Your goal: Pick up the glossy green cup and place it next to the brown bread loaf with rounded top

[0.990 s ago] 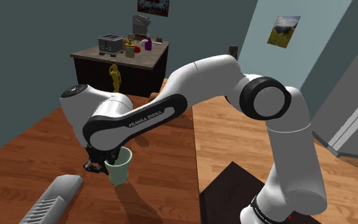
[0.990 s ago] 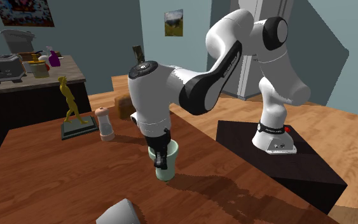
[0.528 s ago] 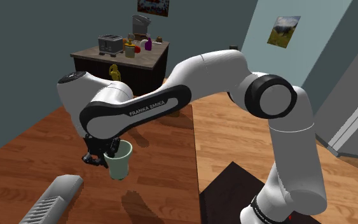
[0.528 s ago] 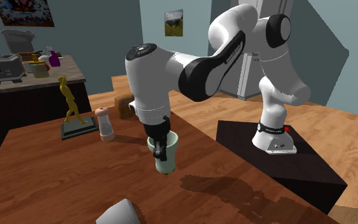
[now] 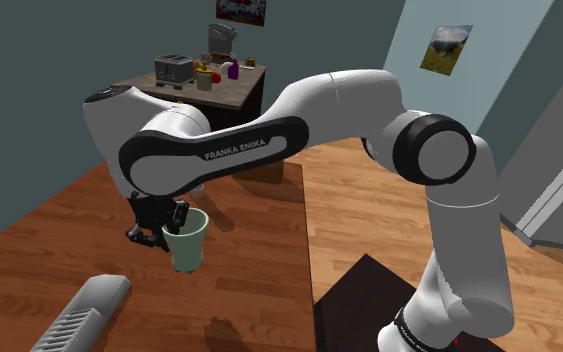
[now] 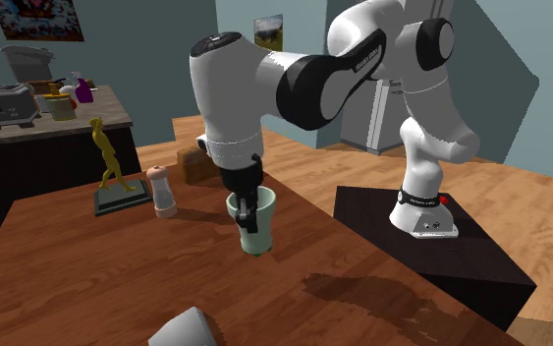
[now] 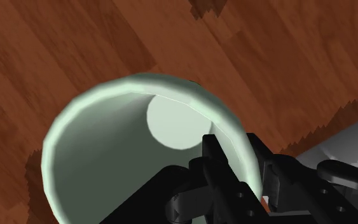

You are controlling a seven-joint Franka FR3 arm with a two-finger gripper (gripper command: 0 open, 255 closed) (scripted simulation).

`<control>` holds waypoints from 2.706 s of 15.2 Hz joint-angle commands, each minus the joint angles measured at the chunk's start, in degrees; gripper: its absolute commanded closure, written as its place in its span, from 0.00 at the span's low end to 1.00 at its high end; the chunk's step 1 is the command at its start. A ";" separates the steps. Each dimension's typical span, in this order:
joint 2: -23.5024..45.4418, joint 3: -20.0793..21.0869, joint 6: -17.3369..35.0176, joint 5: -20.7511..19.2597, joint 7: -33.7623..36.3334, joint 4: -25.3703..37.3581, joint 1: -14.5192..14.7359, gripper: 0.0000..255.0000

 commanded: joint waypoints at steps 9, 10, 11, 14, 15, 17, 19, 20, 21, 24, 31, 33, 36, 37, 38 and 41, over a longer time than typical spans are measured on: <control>-0.60 0.30 -7.18 0.51 -1.07 6.81 0.82 1.00; -0.60 0.32 -7.94 0.53 -1.17 7.60 0.93 1.00; -0.59 0.33 -8.71 0.54 -1.28 8.40 1.06 1.00; -0.43 0.36 -11.09 0.52 -1.58 11.00 1.48 1.00; -0.34 0.36 -11.91 0.49 -1.68 11.92 1.64 1.00; -0.10 0.36 -13.58 0.41 -1.88 13.88 2.00 1.00; 0.24 0.34 -15.32 0.28 -2.08 16.00 2.42 1.00; 0.45 0.32 -16.22 0.19 -2.18 17.12 2.65 1.00; 0.69 0.30 -17.14 0.10 -2.29 18.30 2.90 1.00; -0.91 0.24 -16.92 0.60 -3.40 16.68 1.49 1.00; -11.15 -1.16 -10.83 3.97 -11.67 2.13 -8.23 1.00; -13.36 -1.91 -9.56 4.67 -14.28 -0.78 -10.49 1.00; -16.17 -3.21 -7.90 5.49 -18.27 -4.40 -13.59 1.00; -16.98 -3.69 -7.41 5.71 -19.61 -5.42 -14.56 1.00; -17.72 -4.19 -6.95 5.90 -20.95 -6.36 -15.49 1.00; -19.55 -5.76 -5.68 6.30 -24.97 -8.68 -18.14 1.00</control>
